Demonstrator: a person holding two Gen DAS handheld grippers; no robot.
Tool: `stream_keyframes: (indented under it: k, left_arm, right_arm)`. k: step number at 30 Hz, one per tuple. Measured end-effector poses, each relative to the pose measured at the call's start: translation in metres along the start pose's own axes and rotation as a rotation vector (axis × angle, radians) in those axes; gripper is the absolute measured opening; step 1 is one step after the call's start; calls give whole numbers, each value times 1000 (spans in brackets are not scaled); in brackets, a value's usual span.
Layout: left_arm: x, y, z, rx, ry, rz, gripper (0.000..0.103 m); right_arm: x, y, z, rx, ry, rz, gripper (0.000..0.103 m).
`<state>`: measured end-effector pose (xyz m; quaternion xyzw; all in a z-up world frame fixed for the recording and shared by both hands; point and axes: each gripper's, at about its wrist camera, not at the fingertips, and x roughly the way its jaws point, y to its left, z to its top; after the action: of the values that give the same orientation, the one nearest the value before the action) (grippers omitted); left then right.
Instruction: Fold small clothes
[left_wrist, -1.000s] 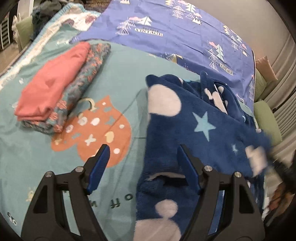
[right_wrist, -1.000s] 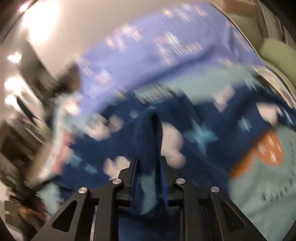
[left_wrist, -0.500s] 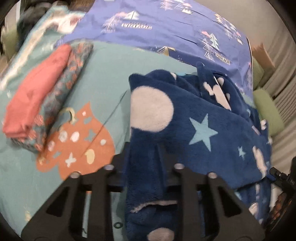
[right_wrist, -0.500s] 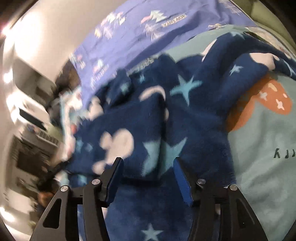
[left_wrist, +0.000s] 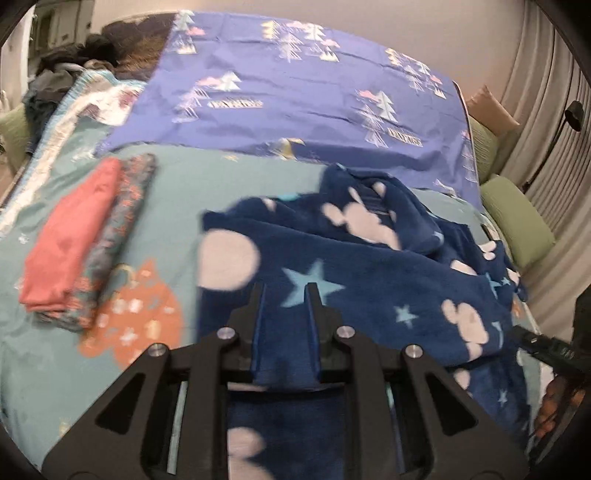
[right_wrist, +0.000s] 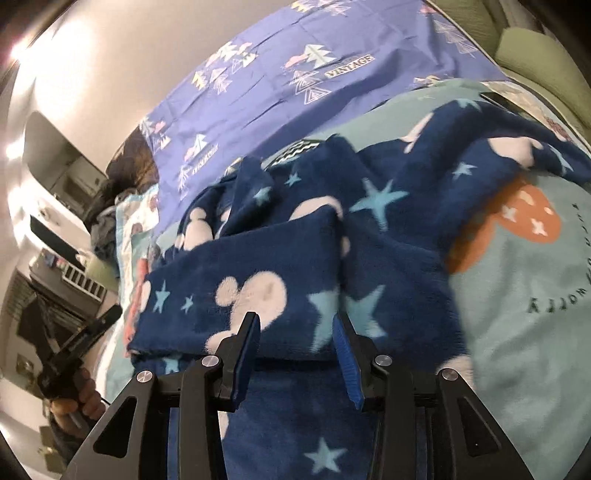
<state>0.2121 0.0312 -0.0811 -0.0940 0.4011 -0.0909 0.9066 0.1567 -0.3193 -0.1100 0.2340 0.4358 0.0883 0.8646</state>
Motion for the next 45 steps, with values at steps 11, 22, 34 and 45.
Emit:
stream_keyframes:
  k: [11,22,34,45]
  left_arm:
    - [30,-4,-22,56,74,23,23]
    - [59,-47,-13,124,89,3,41]
    - [36,-49,-18,101,20,-5,46]
    - [12,-106,-24,209,-18,-71,62]
  right_arm:
    - [13,-14,-9,-29,5,-51,26]
    - [46,11,23,-51,-29,36,11]
    - [-19,-65,32,56,-246,-105,42]
    - [-31,-239,56,692,-339,72,52]
